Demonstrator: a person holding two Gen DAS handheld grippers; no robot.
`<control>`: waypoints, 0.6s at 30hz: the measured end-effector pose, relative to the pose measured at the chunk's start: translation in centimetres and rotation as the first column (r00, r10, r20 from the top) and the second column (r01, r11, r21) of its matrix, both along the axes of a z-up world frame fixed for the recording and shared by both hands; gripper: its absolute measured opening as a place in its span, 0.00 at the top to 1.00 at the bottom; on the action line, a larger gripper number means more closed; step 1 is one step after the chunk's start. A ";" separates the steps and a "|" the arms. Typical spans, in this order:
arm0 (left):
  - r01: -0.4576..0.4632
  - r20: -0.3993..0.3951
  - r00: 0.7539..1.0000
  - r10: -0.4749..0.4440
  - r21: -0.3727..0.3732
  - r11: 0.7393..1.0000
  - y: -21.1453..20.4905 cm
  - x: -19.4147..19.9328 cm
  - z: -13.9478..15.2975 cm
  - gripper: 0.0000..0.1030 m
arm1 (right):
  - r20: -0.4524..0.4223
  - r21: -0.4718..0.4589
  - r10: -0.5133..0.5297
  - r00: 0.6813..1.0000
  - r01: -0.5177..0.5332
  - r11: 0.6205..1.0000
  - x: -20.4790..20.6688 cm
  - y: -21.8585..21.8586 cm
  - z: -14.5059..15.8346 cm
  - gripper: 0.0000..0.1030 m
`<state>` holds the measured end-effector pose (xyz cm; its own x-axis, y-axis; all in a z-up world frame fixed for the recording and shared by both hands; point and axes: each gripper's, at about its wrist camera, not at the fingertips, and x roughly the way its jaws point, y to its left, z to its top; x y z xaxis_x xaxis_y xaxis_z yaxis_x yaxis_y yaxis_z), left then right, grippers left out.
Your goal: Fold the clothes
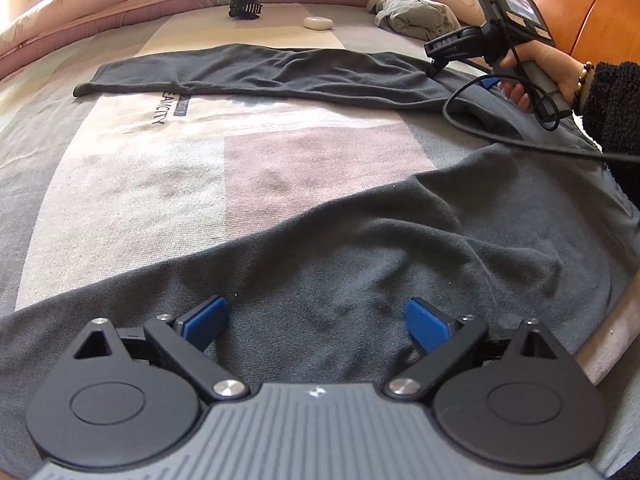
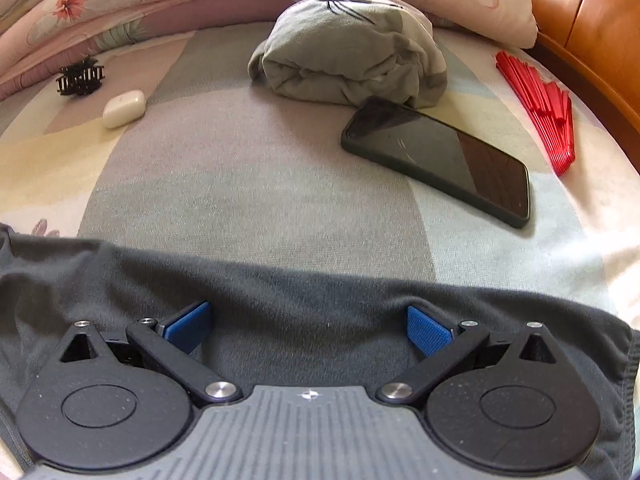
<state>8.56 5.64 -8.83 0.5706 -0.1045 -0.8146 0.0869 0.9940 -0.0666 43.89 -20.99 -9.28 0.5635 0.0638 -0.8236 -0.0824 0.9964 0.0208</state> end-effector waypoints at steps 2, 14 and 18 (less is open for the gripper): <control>-0.007 -0.004 1.000 0.007 0.003 1.000 0.2 0.1 0.3 0.07 | -0.005 0.018 0.014 1.000 -0.014 1.000 -1.4 -0.5 0.9 0.00; 0.049 0.066 0.996 -0.055 0.092 0.995 -0.2 8.0 7.2 0.07 | 0.072 -0.048 0.127 0.989 -0.124 0.991 -14.1 0.0 0.0 0.00; 0.117 0.072 0.990 -0.120 0.041 0.992 -2.8 14.0 8.3 0.07 | 0.132 -0.030 0.140 0.981 -0.137 0.990 -15.5 -0.4 -0.4 0.00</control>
<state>22.55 2.84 -0.50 0.6147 -0.1455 -0.7752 0.2073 0.9781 -0.0192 28.40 -21.39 -9.71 0.6558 0.1324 -0.7433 -0.2199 0.9753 -0.0203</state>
